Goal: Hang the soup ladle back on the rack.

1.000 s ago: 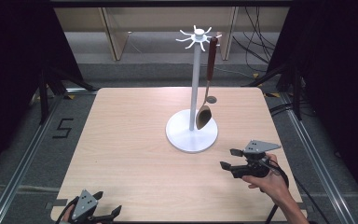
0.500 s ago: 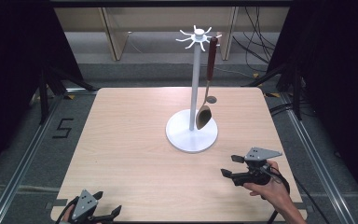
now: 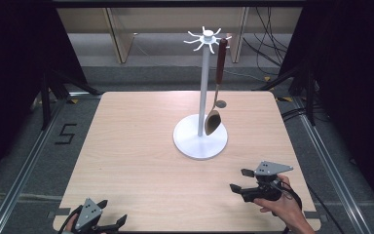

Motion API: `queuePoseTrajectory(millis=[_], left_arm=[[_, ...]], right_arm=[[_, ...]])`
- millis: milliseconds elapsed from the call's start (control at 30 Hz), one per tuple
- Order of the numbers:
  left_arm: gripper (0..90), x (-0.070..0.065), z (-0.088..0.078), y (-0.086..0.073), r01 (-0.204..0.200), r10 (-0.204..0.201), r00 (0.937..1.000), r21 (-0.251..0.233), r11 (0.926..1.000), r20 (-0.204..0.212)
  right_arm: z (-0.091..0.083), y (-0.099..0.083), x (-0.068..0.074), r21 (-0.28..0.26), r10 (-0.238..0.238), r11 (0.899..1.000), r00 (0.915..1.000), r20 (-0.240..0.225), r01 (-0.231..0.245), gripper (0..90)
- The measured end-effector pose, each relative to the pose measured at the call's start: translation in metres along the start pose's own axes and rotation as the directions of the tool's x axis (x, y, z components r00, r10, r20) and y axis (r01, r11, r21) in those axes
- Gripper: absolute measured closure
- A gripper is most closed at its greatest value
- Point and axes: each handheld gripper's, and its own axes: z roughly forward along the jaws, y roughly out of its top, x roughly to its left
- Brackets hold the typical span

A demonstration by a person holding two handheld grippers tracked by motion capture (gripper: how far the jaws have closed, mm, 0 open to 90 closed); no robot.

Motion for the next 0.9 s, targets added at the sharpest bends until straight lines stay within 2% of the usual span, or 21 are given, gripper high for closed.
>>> queuePoseTrajectory(millis=[33, 67, 100, 133, 167, 233, 300, 333, 367, 400, 433, 467, 500, 567, 600, 667, 700, 733, 800, 833, 900], left_arm=[[16.9, 0.0, 0.0, 0.0, 0.0, 0.0, 1.0, 0.0, 1.0, 0.0], [16.9, 0.0, 0.0, 0.0, 0.0, 0.0, 1.0, 0.0, 1.0, 0.0], [16.9, -0.001, 0.001, 0.0, 0.011, -0.011, 0.9999, -0.009, 0.9999, 0.001], [16.9, 0.0, 0.0, 0.0, 0.001, -0.001, 1.0, 0.0, 1.0, 0.0], [16.9, 0.0, 0.0, 0.0, 0.002, -0.002, 1.0, -0.001, 1.0, 0.0], [16.9, 0.0, 0.0, 0.0, 0.0, 0.0, 1.0, -0.001, 1.0, 0.0], [16.9, 0.0, 0.0, 0.0, 0.004, -0.004, 1.0, 0.001, 1.0, -0.003], [16.9, -0.002, 0.001, 0.0, 0.019, -0.019, 0.9998, -0.012, 0.9997, -0.001], [16.9, -0.001, 0.0, 0.0, 0.0, 0.0, 1.0, -0.012, 0.9999, 0.005], [16.9, -0.001, 0.001, 0.0, 0.014, -0.014, 0.9999, -0.011, 0.9998, 0.002], [16.9, 0.0, 0.0, 0.0, 0.0, 0.0, 1.0, 0.001, 1.0, 0.0], [16.8, 0.0, 0.0, 0.0, -0.001, 0.001, 1.0, 0.002, 1.0, -0.001], [16.7, 0.0, 0.0, 0.0, 0.002, -0.002, 1.0, 0.0, 1.0, -0.001], [16.7, 0.0, 0.0, 0.0, 0.005, -0.005, 1.0, -0.003, 1.0, -0.001], [16.7, 0.0, 0.0, 0.0, 0.005, -0.005, 1.0, -0.004, 1.0, -0.001], [16.6, -0.001, 0.0, 0.0, 0.01, -0.01, 0.9999, -0.003, 0.9999, -0.004], [16.6, 0.0, 0.0, 0.0, -0.007, 0.007, 0.9999, 0.011, 0.9999, -0.013], [16.6, -0.001, 0.0, 0.0, 0.004, -0.004, 1.0, -0.002, 1.0, -0.001], [16.4, -0.001, 0.0, 0.0, 0.01, -0.01, 0.9999, -0.002, 0.9999, -0.003], [16.2, 0.0, 0.0, 0.0, -0.008, 0.008, 0.9999, 0.013, 0.9999, -0.014], [16.2, 0.0, 0.0, 0.0, -0.007, 0.008, 0.9999, 0.016, 0.9998, -0.013]], right_arm=[[0.001, -0.001, -0.003, -0.027, -0.045, 0.999, 0.9989, 0.014, 0.046, 26.2], [0.0, -0.002, -0.001, -0.017, -0.022, 1.0, 0.9997, 0.011, 0.022, 26.2], [0.0, -0.002, -0.002, -0.014, -0.036, 0.999, 0.9993, -0.008, 0.036, 26.2], [-0.001, -0.004, 0.001, -0.006, -0.006, 1.0, 0.9999, 0.01, 0.006, 26.2], [-0.001, -0.005, 0.0, -0.015, -0.031, 0.999, 0.9994, 0.013, 0.032, 26.2], [-0.001, -0.008, 0.002, -0.013, -0.019, 1.0, 0.9998, 0.01, 0.019, 26.2], [-0.002, -0.01, 0.002, -0.003, -0.036, 0.999, 0.9993, 0.009, 0.036, 26.2], [-0.001, -0.011, 0.004, -0.002, -0.013, 1.0, 0.9998, -0.013, 0.013, 26.2], [-0.002, -0.012, 0.007, 0.011, -0.004, 1.0, 0.9999, -0.013, 0.004, 26.2], [-0.002, -0.013, 0.005, 0.005, -0.029, 1.0, 0.9996, -0.006, 0.029, 26.2], [-0.003, -0.014, 0.008, 0.009, -0.011, 1.0, 0.9999, -0.005, 0.011, 26.2], [-0.002, -0.015, 0.006, 0.005, -0.035, 0.999, 0.9993, -0.012, 0.035, 26.2], [-0.002, -0.016, 0.008, 0.005, -0.024, 1.0, 0.9997, -0.001, 0.024, 26.2], [-0.002, -0.019, 0.007, 0.01, -0.042, 0.999, 0.9986, -0.034, 0.042, 26.1], [-0.003, -0.02, 0.009, 0.017, -0.022, 1.0, 0.9994, -0.026, 0.022, 26.1], [-0.004, -0.022, 0.01, 0.021, -0.021, 1.0, 0.9992, -0.034, 0.022, 26.0], [-0.005, -0.023, 0.013, 0.026, -0.009, 1.0, 0.9999, -0.013, 0.009, 26.0], [-0.005, -0.024, 0.012, 0.012, -0.032, 0.999, 0.9994, -0.013, 0.032, 26.0], [-0.006, -0.026, 0.012, 0.018, -0.033, 0.999, 0.9989, -0.032, 0.034, 26.0], [-0.006, -0.026, 0.012, 0.022, -0.043, 0.999, 0.9986, -0.03, 0.044, 26.0], [-0.007, -0.027, 0.013, 0.014, -0.037, 0.999, 0.9988, -0.033, 0.038, 26.0]])
